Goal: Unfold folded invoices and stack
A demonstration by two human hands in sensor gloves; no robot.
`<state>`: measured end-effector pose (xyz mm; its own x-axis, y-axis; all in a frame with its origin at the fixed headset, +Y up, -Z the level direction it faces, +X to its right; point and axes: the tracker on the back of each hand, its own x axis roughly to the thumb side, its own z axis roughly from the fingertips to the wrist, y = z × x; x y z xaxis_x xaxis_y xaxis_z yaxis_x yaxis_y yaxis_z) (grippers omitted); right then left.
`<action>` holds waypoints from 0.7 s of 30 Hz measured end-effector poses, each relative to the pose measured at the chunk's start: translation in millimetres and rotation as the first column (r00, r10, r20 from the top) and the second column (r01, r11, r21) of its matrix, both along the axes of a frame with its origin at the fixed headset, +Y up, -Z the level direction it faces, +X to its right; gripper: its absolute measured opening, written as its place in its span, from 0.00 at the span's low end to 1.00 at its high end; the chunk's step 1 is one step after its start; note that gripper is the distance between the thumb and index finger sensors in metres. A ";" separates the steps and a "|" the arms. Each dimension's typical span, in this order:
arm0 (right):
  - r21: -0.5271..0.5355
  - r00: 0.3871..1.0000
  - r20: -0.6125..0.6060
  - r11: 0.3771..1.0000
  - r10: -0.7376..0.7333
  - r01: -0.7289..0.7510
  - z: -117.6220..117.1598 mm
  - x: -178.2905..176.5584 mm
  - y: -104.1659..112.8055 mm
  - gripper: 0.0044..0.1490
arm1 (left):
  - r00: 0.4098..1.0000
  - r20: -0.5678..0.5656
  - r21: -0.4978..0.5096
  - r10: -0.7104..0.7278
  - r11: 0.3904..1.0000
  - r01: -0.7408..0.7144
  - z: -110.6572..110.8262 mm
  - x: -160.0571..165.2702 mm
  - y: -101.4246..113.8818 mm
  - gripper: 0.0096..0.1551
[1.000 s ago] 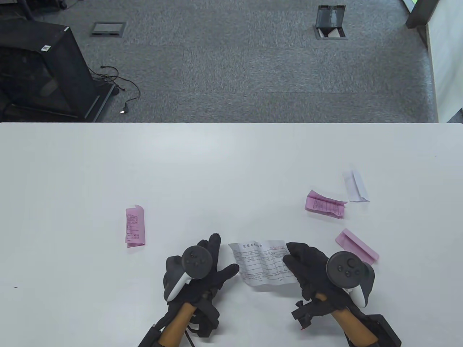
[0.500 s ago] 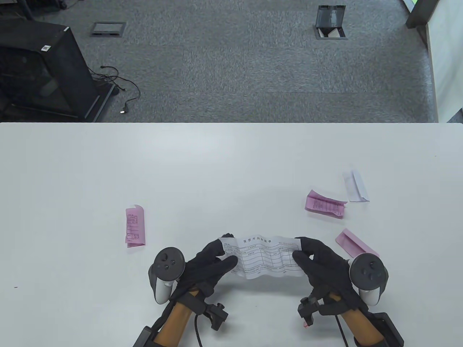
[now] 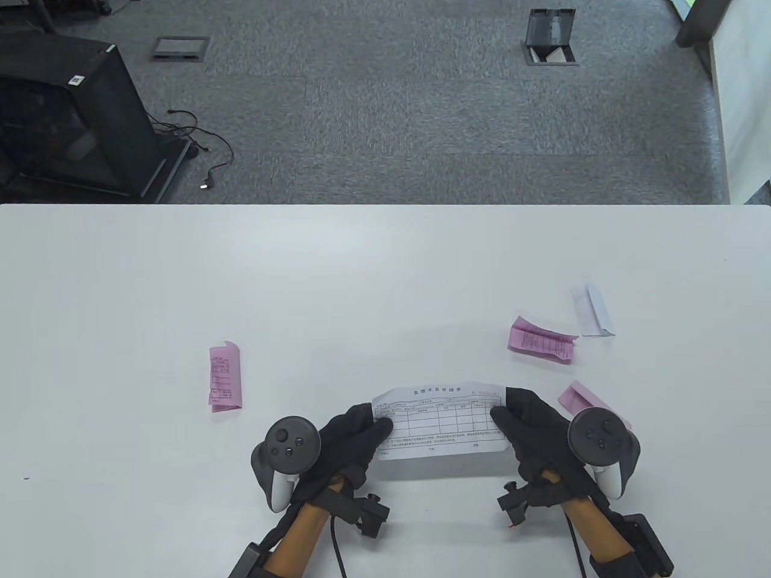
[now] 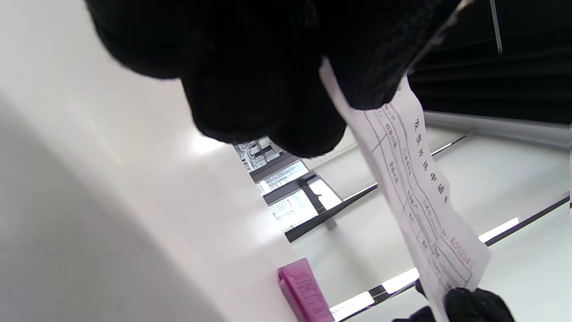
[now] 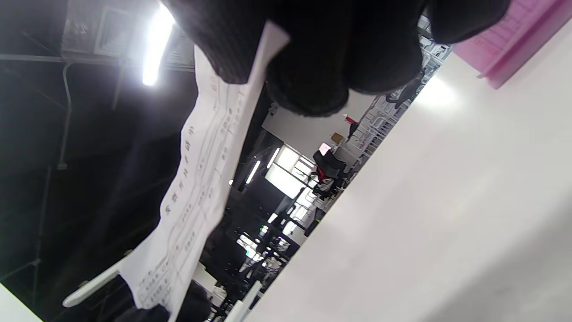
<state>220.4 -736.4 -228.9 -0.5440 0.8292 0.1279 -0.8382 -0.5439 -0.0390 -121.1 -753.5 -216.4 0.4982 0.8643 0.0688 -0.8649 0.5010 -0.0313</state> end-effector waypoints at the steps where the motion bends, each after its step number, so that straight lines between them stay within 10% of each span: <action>1: -0.025 0.999 -0.005 0.999 0.036 -0.036 -1.2 -0.9 -3.2 0.23 | 0.998 -0.019 -0.004 -0.053 0.999 0.053 -0.3 1.7 0.3 0.21; 12: -0.177 0.944 0.022 0.930 0.330 -0.321 -24.9 -16.0 -10.9 0.23 | 0.940 -0.061 -0.045 -0.335 0.942 0.332 -19.2 11.6 9.1 0.24; 21: -0.235 0.872 0.088 0.861 0.481 -0.451 -89.3 -35.4 12.0 0.22 | 0.897 -0.144 -0.138 -0.419 0.906 0.401 -78.2 22.5 16.7 0.27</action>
